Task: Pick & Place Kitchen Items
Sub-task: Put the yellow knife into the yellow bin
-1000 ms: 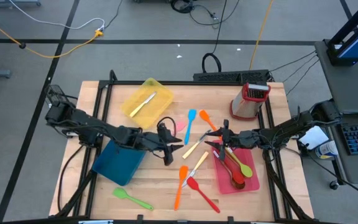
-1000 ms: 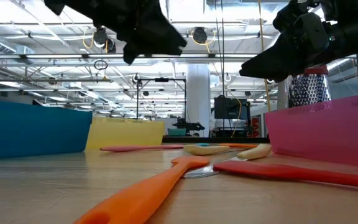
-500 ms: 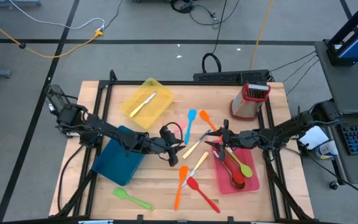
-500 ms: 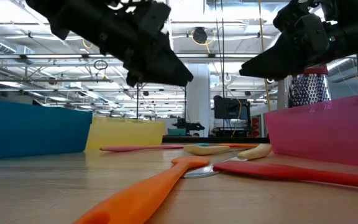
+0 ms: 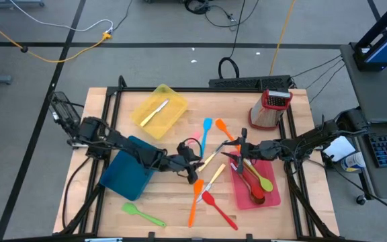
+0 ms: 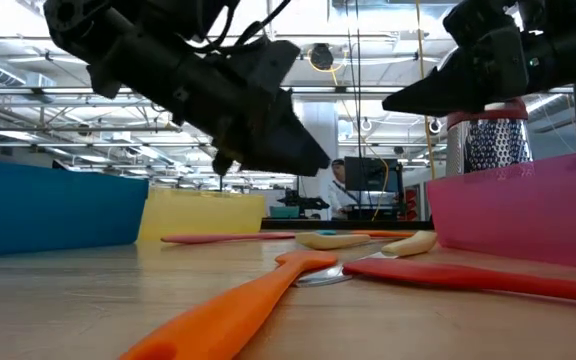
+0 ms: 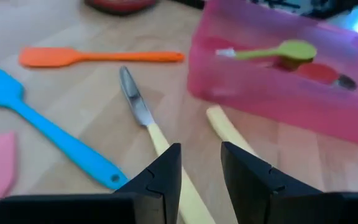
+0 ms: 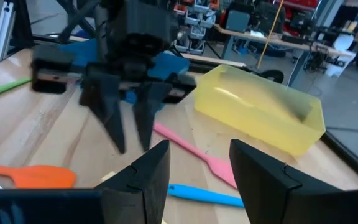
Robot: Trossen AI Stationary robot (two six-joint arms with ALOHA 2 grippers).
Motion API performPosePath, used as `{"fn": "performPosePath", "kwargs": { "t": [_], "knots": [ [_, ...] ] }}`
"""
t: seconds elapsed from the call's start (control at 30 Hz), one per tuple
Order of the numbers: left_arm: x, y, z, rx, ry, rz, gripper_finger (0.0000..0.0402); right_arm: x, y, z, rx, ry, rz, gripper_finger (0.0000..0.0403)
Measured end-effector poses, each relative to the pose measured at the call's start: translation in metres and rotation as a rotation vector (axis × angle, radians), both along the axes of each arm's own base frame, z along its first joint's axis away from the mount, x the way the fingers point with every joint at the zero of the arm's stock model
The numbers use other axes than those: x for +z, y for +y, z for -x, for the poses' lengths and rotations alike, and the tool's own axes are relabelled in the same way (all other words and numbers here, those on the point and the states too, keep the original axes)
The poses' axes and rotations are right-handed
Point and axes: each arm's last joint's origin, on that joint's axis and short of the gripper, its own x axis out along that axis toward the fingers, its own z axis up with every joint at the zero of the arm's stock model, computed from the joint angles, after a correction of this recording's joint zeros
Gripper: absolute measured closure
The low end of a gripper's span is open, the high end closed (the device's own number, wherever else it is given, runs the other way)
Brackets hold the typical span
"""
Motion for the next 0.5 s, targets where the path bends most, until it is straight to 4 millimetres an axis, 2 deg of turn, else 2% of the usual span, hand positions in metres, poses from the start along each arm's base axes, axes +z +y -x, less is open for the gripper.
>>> {"fn": "performPosePath", "kwargs": {
  "t": [0.23, 0.5],
  "knots": [
    [-0.018, -0.005, -0.018, 0.019, 0.065, -0.021, 0.0284, 0.004, 0.000, -0.001, 0.014, -0.031, 0.085, 0.0243],
    [-0.026, -0.005, -0.020, 0.112, 0.157, 0.010, 0.0284, 0.006, 0.000, -0.001, 0.024, -0.036, 0.164, 0.0243]
  ]
}}
